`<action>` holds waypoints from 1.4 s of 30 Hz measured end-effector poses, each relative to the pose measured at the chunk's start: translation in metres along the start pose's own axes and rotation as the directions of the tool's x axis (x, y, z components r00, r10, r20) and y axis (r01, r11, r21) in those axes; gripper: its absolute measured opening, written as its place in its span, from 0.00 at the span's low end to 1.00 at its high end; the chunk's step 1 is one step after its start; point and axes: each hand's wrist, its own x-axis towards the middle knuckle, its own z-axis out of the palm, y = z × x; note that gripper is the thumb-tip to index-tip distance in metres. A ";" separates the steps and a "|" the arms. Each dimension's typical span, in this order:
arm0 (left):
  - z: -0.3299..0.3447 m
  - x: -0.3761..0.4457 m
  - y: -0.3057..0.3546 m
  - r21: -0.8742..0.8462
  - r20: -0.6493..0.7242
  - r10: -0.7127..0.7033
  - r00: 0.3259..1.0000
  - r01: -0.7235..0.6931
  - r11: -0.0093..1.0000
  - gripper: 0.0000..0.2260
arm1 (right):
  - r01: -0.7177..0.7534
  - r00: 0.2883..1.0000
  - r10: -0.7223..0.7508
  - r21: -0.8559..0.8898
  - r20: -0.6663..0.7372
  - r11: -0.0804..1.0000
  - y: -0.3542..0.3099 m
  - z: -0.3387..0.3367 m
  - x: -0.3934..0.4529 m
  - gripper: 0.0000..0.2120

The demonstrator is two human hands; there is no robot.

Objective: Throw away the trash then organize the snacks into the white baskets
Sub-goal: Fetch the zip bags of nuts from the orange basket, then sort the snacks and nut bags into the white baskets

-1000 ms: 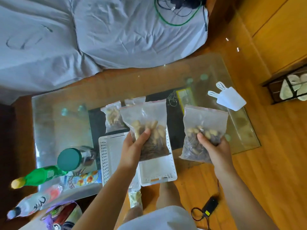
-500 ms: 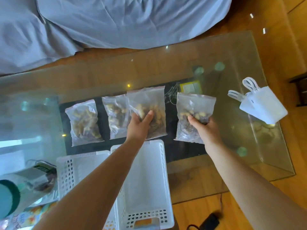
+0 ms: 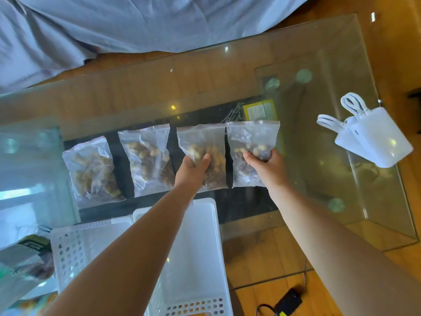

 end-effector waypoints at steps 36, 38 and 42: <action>-0.094 -0.178 -0.035 -0.615 0.042 -0.154 0.987 0.147 0.775 0.08 | -0.111 0.958 0.141 -0.132 0.248 0.985 -0.051 -0.026 -0.149 0.18; -0.107 -0.209 -0.062 -0.662 0.031 -0.187 0.982 0.160 0.732 0.07 | -0.120 0.940 0.162 -0.155 0.299 0.981 -0.049 -0.020 -0.182 0.14; -0.135 -0.278 -0.130 -0.759 -0.022 -0.301 0.953 0.180 0.626 0.06 | -0.073 0.917 0.167 -0.261 0.363 0.963 -0.037 0.005 -0.256 0.09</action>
